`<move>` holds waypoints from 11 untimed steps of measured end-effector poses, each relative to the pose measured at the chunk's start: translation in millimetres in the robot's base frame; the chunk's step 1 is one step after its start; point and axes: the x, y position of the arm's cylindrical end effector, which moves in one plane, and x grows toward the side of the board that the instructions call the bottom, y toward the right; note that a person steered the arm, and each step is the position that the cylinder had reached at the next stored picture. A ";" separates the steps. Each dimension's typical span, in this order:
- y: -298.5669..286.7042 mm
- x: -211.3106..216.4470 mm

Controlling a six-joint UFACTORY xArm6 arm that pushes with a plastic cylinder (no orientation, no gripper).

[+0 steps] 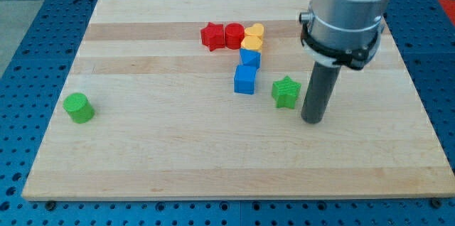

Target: Move the green star towards right side of yellow star

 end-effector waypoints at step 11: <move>22.4 -140.5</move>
